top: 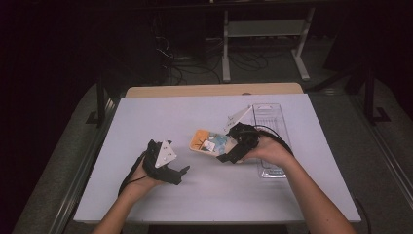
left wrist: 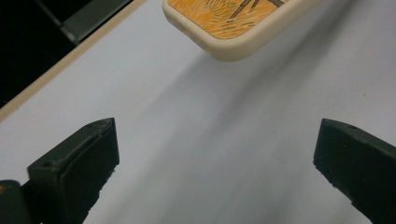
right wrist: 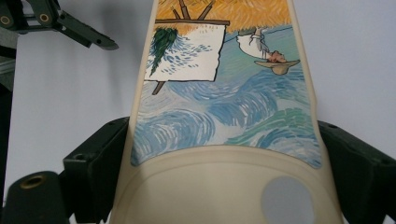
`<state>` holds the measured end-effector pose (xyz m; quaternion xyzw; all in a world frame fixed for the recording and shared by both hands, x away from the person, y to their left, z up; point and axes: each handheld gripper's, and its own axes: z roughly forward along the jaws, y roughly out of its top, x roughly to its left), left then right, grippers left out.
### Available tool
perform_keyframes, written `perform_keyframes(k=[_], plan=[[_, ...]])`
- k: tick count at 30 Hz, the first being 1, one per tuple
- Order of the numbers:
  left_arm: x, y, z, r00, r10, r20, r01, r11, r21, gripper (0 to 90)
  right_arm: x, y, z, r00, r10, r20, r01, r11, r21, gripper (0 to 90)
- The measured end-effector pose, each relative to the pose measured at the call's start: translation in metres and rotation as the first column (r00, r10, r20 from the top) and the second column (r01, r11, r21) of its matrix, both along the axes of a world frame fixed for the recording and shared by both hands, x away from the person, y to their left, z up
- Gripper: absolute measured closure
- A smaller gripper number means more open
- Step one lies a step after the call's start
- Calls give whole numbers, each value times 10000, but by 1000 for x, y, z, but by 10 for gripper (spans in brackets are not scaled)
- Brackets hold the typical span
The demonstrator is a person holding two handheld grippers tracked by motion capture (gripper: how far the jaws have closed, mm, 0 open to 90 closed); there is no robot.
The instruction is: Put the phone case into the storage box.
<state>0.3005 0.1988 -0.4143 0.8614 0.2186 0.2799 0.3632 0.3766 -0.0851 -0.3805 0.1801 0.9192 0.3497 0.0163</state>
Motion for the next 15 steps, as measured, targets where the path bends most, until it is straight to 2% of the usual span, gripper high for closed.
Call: perform_keyframes(k=[1,3,4,7,10,11,14,15], plan=[[-1,-1,-1,10000,31,90,-31,10000,-12,0,0,0,0,10000,-10,1,10,10000,1,103],[-1,-1,-1,9997,49,259,-56,9997,245,0,1,1,-1,9996,114,274,-116,9999,76,104],[-2,-1,-1,9995,2,321,-15,9992,390,0,-1,2,0,10000,-46,-12,46,10000,-22,104],[-3,-2,-1,9986,-74,515,41,9980,636,0,0,3,0,9996,120,255,-122,9999,94,104],[-4,-4,-1,9971,-100,748,45,9973,729,0,-4,3,2,10000,-46,23,46,10000,23,104],[-4,-5,-2,9965,-130,823,71,9974,718,0,-3,3,2,10000,-2,76,2,10000,57,104],[-6,-8,-2,9935,-238,1109,122,9945,1042,0,-2,2,2,9994,73,331,-78,9999,153,104],[-7,-9,-3,9927,-287,1169,155,9935,1127,0,-2,2,3,9996,36,296,-41,9999,158,104]])
